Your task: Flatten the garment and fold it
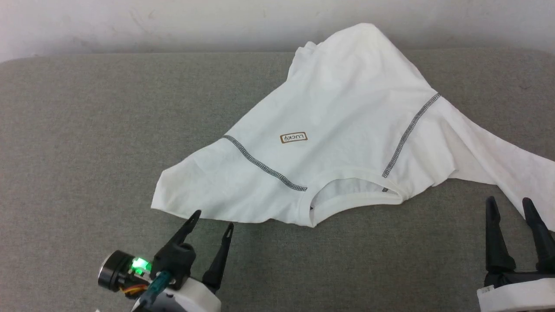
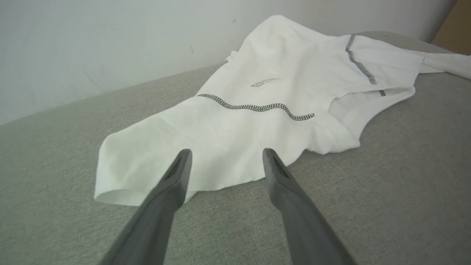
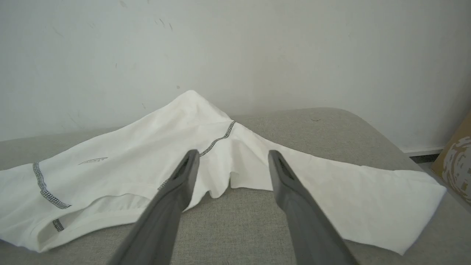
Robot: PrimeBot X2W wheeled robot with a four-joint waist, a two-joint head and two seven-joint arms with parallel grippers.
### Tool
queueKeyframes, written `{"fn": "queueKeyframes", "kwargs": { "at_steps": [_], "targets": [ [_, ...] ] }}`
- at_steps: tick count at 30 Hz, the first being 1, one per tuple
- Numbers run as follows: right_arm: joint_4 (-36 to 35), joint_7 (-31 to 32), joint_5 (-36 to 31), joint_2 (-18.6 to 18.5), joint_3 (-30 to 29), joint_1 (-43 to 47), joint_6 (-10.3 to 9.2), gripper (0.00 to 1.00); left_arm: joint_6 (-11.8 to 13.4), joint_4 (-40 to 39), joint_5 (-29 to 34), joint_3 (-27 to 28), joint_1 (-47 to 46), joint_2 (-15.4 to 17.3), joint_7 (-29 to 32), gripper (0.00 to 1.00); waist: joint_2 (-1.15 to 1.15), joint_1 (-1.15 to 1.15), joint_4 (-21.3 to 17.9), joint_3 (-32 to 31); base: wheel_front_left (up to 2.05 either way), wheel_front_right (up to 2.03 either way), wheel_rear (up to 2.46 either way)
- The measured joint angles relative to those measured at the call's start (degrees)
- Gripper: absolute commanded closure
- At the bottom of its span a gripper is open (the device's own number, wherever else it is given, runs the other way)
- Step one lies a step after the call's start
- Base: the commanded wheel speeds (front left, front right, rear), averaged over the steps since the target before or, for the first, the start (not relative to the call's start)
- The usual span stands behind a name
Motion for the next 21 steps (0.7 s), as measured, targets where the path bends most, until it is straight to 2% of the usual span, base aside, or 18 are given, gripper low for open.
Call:
{"fn": "queueKeyframes", "kwargs": {
  "at_steps": [3,7,14,21],
  "targets": [
    [0.1,0.01,0.04,0.03,0.63,-0.31,0.0,0.0,-1.35,0.29,0.64,-4.01,-3.38,3.08,5.16,0.0,0.0,0.01,-0.14,1.08,0.0,0.0,0.0],
    [0.38,-0.01,0.48,0.03,1.08,-0.74,0.0,0.0,-1.77,0.08,-0.51,-8.45,-6.69,5.16,8.14,0.0,0.0,0.01,-0.57,2.56,0.0,0.0,0.0],
    [0.89,-0.29,0.79,0.04,1.32,-1.32,0.0,0.0,-1.79,0.96,-2.6,-13.15,-10.01,6.47,10.25,0.0,0.0,0.01,-1.43,4.5,0.0,0.0,0.0],
    [0.68,-0.16,0.8,0.04,1.44,-1.59,0.0,0.0,-1.8,4.74,-4.12,-15.57,-13.11,6.48,10.23,0.0,0.0,0.01,-1.63,5.61,0.0,0.0,0.0]
  ]
}}
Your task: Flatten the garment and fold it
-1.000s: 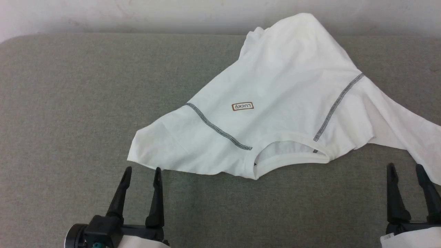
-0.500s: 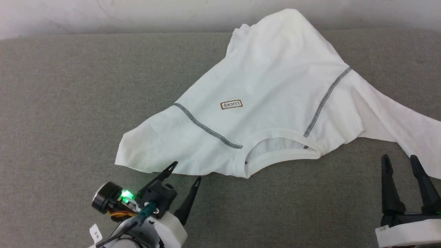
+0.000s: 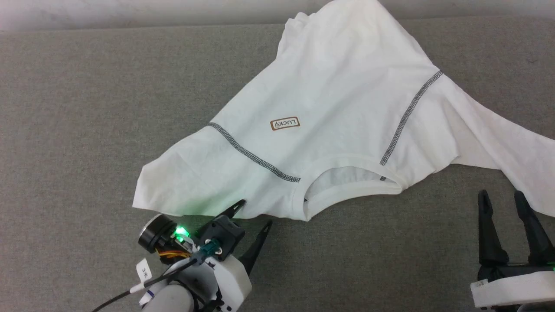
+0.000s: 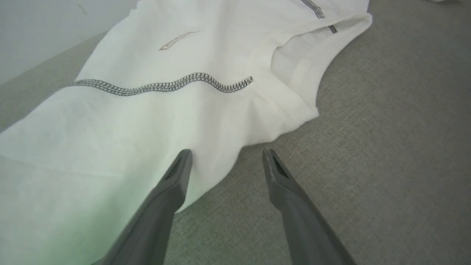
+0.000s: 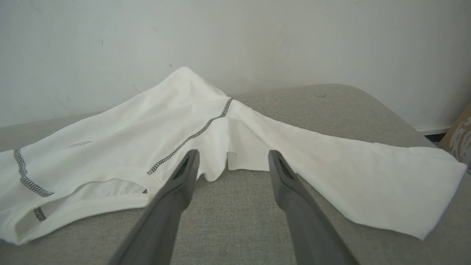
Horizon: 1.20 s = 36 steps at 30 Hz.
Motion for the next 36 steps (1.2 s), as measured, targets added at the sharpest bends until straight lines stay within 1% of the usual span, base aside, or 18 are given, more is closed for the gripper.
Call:
{"fn": "queueKeyframes", "kwargs": {
  "at_steps": [5,9,10,11,16,19,23,26,29,30,31,33,36],
  "targets": [
    [-0.6,0.41,0.18,0.0,0.34,-0.88,0.0,0.0,-0.03,3.34,-0.42,-0.63,-2.22,-0.25,-0.82,0.0,0.0,0.0,-0.18,1.03,0.0,0.0,0.0],
    [-0.97,0.54,0.32,0.0,0.54,-1.0,0.0,0.0,-0.03,5.37,-0.78,-0.64,-4.01,-1.23,-2.7,0.0,0.0,0.0,-0.55,1.89,0.0,0.0,0.0],
    [-0.97,0.73,0.32,0.0,0.53,-1.05,0.0,0.0,-0.03,5.77,-0.83,-0.76,-4.44,-1.46,-3.45,0.88,0.0,0.0,-0.62,2.1,0.0,0.0,0.0],
    [-0.96,0.75,0.33,0.0,0.56,-1.1,0.0,0.0,-0.03,6.28,-1.07,-0.9,-4.83,-1.59,-3.78,1.0,0.0,0.0,-0.7,2.3,0.0,0.0,0.0],
    [-0.89,0.75,0.49,0.0,0.35,-1.14,0.0,0.0,-0.01,6.65,-2.27,-0.6,-5.34,-1.87,-7.33,1.0,0.0,0.0,-0.74,2.77,0.0,0.0,0.0],
    [-0.71,0.75,0.57,0.0,0.05,-1.25,0.0,0.0,0.2,5.61,-3.43,0.14,-5.24,-1.9,-8.22,1.0,0.0,0.0,-0.49,2.3,0.0,0.0,0.0],
    [-0.65,1.36,0.55,-0.01,0.33,-1.63,0.0,0.0,1.59,2.2,-5.55,1.71,-3.91,-2.18,-8.84,1.0,0.0,-0.01,-0.09,1.06,0.0,0.0,0.0],
    [-0.74,3.66,0.04,-0.01,0.91,-2.3,0.0,0.0,3.22,-0.46,-7.09,3.33,-1.32,-2.08,-8.87,1.0,0.0,-0.01,0.22,-0.04,0.0,0.0,0.0],
    [-0.74,8.76,-2.48,-0.02,1.99,-3.2,0.0,0.0,4.68,-2.58,-8.08,4.74,1.24,-1.54,-8.82,1.0,0.0,-0.01,0.59,-1.05,0.0,0.0,0.0],
    [-0.74,8.76,-2.48,-0.02,1.99,-3.2,0.0,0.0,4.68,-2.58,-8.08,4.74,1.24,-1.54,-8.82,1.0,0.0,-0.01,0.59,-1.05,0.0,0.0,0.0],
    [-0.59,14.6,-5.38,-0.27,3.43,-3.36,0.0,0.0,5.15,-3.6,-8.59,5.12,2.57,-1.38,-8.8,1.0,0.0,-0.02,0.97,-1.55,0.0,0.0,0.0],
    [-0.33,20.71,-7.42,-1.25,4.0,-3.36,0.02,0.0,5.15,-4.12,-8.82,4.99,3.35,-1.34,-8.77,1.0,0.0,-0.02,1.49,-1.85,0.0,0.0,0.0],
    [-0.53,29.41,-8.79,-2.89,2.63,-3.35,0.01,0.0,5.16,-4.45,-8.99,4.68,3.7,-1.45,-8.69,1.0,0.0,-0.02,2.1,-2.09,0.0,0.0,0.0]
  ]
}}
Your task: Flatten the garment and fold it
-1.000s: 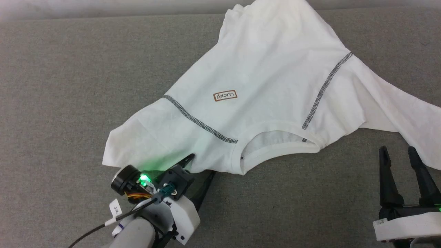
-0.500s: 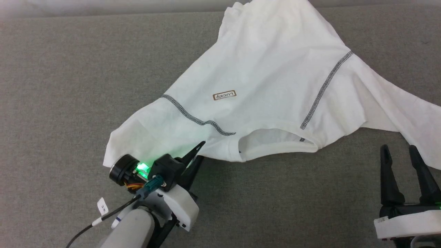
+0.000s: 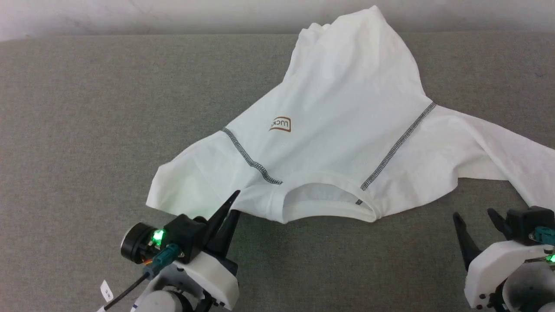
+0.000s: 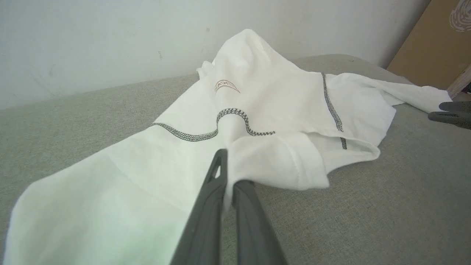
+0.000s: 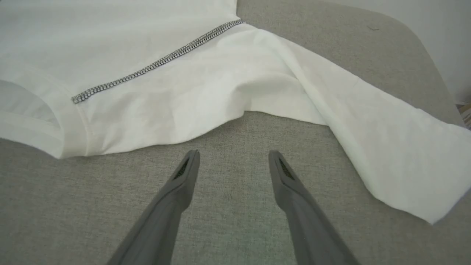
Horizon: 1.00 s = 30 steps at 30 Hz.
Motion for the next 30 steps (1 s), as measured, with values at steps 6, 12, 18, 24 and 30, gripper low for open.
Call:
{"fn": "queueKeyframes", "kwargs": {
  "at_steps": [6,12,18,24,30],
  "targets": [
    [-1.67,7.33,-0.22,-3.6,-1.36,-1.48,-0.01,0.0,-0.02,-0.3,-0.01,-1.14,-0.34,-0.59,0.25,1.0,0.0,0.0,0.76,1.03,0.0,0.0,0.0],
    [-1.79,8.39,1.62,-2.18,-2.0,-3.55,-0.01,0.0,-0.09,0.09,-0.01,-1.62,-1.59,-0.83,0.15,1.0,0.0,0.01,1.55,2.8,0.0,0.0,0.0],
    [0.74,8.1,1.97,-0.85,-1.91,-4.82,-0.01,0.0,-0.09,0.46,-0.1,-1.87,-1.92,-0.79,-0.09,1.0,0.0,0.01,2.27,4.43,0.0,0.0,0.0],
    [3.28,5.99,1.97,-0.02,-0.59,-7.04,-0.01,0.0,-0.09,0.52,-0.1,-2.31,-2.45,-0.77,-0.09,1.0,0.0,0.01,2.79,5.94,0.0,0.0,0.0],
    [3.98,4.58,1.92,0.24,0.03,-8.4,-0.01,0.0,-0.09,0.52,-0.35,-2.97,-3.28,-0.89,-0.08,1.0,0.0,0.01,3.37,7.18,0.0,0.0,0.0]
  ]
}}
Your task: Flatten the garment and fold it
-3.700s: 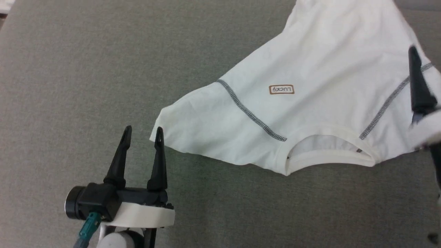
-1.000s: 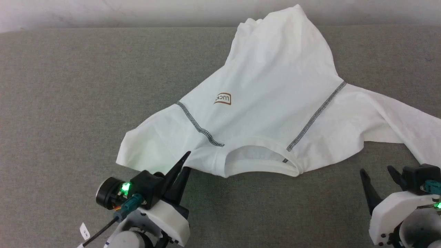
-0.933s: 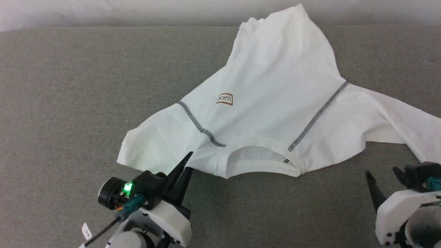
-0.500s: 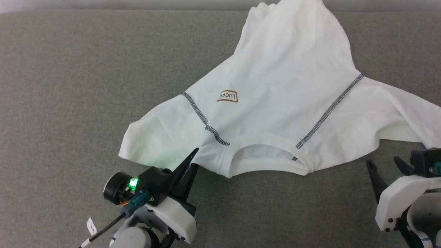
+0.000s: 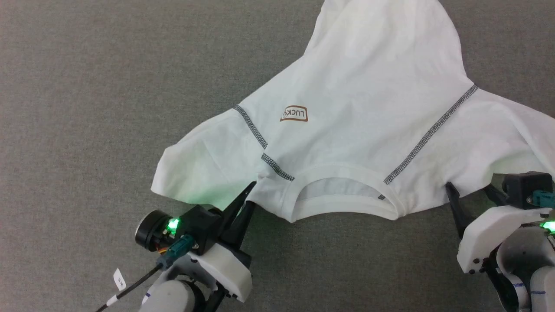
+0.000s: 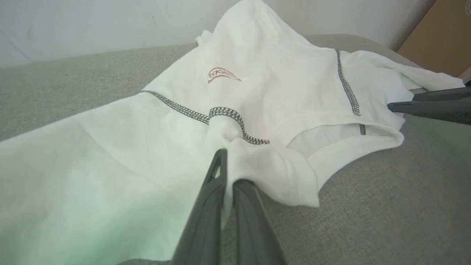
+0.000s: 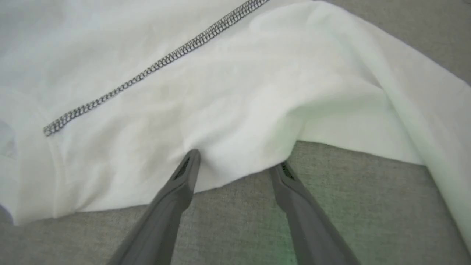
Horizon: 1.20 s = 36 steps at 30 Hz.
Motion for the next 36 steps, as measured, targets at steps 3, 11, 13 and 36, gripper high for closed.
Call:
{"fn": "queueKeyframes", "kwargs": {
  "at_steps": [3,11,13,36],
  "targets": [
    [1.2,-0.37,-0.05,0.1,-0.51,-1.03,0.0,0.0,-0.01,0.02,-0.09,-0.2,-0.26,-0.18,0.0,1.0,0.0,0.0,0.33,0.52,0.0,0.0,0.0],
    [5.31,-2.67,-0.3,0.41,-0.77,-4.95,-0.01,0.15,-0.01,0.75,-0.6,-0.48,-0.5,-0.23,0.0,1.0,0.0,0.0,1.35,1.28,0.0,0.0,0.0],
    [6.25,-4.05,-0.57,0.66,-1.2,-5.62,-0.01,1.0,-0.01,1.01,-0.67,-0.71,-0.64,-0.26,0.0,1.0,0.0,0.0,1.57,1.19,0.0,0.0,0.0],
    [-7.44,-15.71,1.24,1.76,2.72,-9.76,0.0,1.0,4.55,-6.32,-0.8,5.06,-3.7,-0.35,-9.89,1.0,0.0,-0.01,-2.87,-9.84,0.0,0.0,0.0]
  ]
}}
